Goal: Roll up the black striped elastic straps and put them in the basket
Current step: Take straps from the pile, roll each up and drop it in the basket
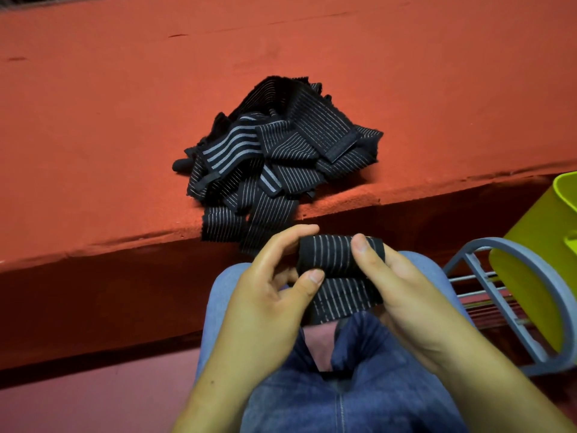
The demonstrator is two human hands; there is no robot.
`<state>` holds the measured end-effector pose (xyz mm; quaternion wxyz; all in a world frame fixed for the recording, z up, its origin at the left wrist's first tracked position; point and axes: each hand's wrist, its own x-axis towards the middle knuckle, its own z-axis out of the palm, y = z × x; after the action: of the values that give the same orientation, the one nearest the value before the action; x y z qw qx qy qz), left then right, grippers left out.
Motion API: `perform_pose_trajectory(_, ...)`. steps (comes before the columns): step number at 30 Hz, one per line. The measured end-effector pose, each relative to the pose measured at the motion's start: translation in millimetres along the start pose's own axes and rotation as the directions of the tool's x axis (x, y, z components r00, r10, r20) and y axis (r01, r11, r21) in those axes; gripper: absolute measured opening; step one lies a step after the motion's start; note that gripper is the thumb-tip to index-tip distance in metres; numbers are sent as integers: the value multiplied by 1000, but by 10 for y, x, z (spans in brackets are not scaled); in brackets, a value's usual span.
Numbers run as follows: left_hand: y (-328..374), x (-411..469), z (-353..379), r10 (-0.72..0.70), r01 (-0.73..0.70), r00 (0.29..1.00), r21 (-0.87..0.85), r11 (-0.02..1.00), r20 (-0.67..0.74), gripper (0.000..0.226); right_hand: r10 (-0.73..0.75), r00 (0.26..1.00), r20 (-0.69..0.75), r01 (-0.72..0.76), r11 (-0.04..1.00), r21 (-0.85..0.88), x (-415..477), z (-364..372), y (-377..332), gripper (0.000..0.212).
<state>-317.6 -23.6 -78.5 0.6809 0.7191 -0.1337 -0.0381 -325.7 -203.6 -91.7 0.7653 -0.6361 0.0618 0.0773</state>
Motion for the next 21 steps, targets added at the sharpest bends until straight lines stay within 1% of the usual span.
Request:
perform_pose_trajectory(2,-7,8,-1,20,-20,1000,32,999,-7,50,3,1000,4,-3,1000,25,9,-8,5,57)
perform_pose_trajectory(5,-17,6,10,31,-31,999,49,998,-16,52,-3,1000,10,3,998,64,16,-17,1,40)
perform_pose_trajectory(8,-45,8,29,-53,50,998,-61,997,-45,52,-37,999,17,35,995,91,20,-24,2,35)
perform_pose_trajectory(10,-59,15,31,-118,116,993,-85,990,-25,53,-66,997,29,62,992,112,22,-27,3,43)
perform_pose_trajectory(13,-61,15,39,-194,196,980,-82,977,37,48,-115,993,24,112,989,95,29,-37,12,65)
perform_pose_trajectory(18,-59,1,39,-207,214,975,-87,973,85,48,-159,987,-21,160,987,18,34,-37,8,67)
perform_pose_trajectory(21,-38,8,24,-220,231,969,-90,969,116,50,-176,984,-15,176,984,11,26,-41,-15,67)
